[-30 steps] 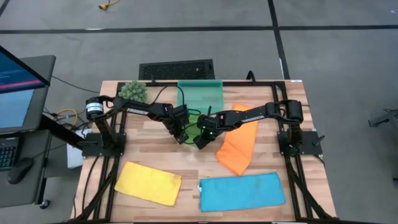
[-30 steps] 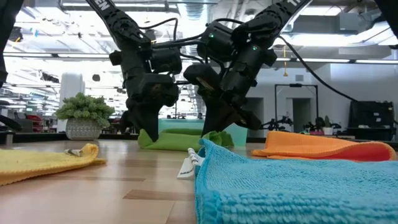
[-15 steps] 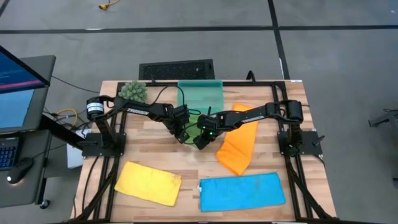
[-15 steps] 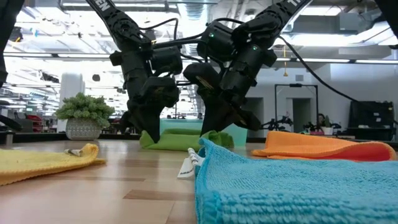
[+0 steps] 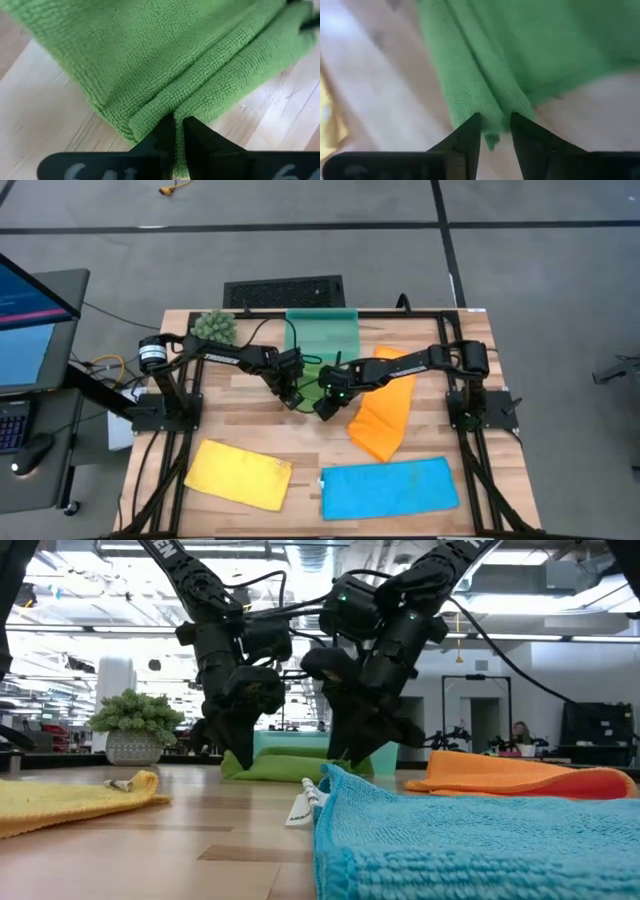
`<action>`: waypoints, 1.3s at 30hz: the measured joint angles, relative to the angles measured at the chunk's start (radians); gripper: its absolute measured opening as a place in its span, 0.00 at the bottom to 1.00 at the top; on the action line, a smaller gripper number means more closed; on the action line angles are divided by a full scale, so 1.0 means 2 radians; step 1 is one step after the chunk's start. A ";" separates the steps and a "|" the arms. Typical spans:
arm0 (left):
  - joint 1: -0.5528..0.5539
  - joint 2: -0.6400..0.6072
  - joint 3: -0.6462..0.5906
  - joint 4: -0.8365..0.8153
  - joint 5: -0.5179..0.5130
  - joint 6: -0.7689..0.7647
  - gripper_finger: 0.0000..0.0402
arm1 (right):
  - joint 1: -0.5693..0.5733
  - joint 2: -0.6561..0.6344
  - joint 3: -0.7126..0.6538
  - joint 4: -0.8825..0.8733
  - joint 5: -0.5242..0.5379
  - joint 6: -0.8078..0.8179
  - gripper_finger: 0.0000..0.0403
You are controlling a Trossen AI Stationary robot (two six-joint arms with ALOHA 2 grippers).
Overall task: Roll microfiber towels into tight, uniform cylinder then place into a basket
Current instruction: Roll the green towel
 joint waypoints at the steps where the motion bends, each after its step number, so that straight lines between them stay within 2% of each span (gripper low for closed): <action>1: 0.000 0.000 0.000 -0.001 0.000 0.000 0.04 | 0.001 -0.003 0.000 -0.004 0.013 0.000 0.31; 11: 0.000 0.000 0.000 -0.008 -0.002 -0.004 0.04 | 0.014 -0.054 0.000 -0.048 0.096 -0.022 0.23; 15: 0.000 0.000 0.000 -0.008 -0.002 -0.004 0.04 | 0.034 -0.083 0.001 -0.042 0.122 -0.077 0.23; 18: 0.000 0.000 0.000 -0.008 -0.002 -0.004 0.04 | 0.056 -0.087 0.001 -0.018 0.143 -0.151 0.23; 24: 0.000 0.000 0.000 -0.006 0.000 -0.003 0.04 | 0.087 -0.055 0.001 0.042 0.144 -0.255 0.23; 29: 0.000 0.001 0.000 -0.006 0.000 -0.007 0.04 | 0.093 -0.032 0.001 0.052 0.136 -0.262 0.23; 35: 0.000 0.001 0.000 -0.008 0.001 -0.012 0.04 | 0.088 -0.030 0.002 0.061 0.136 -0.319 0.23; 39: 0.000 0.001 0.000 -0.008 0.001 -0.012 0.04 | 0.076 -0.030 0.001 0.055 0.136 -0.329 0.29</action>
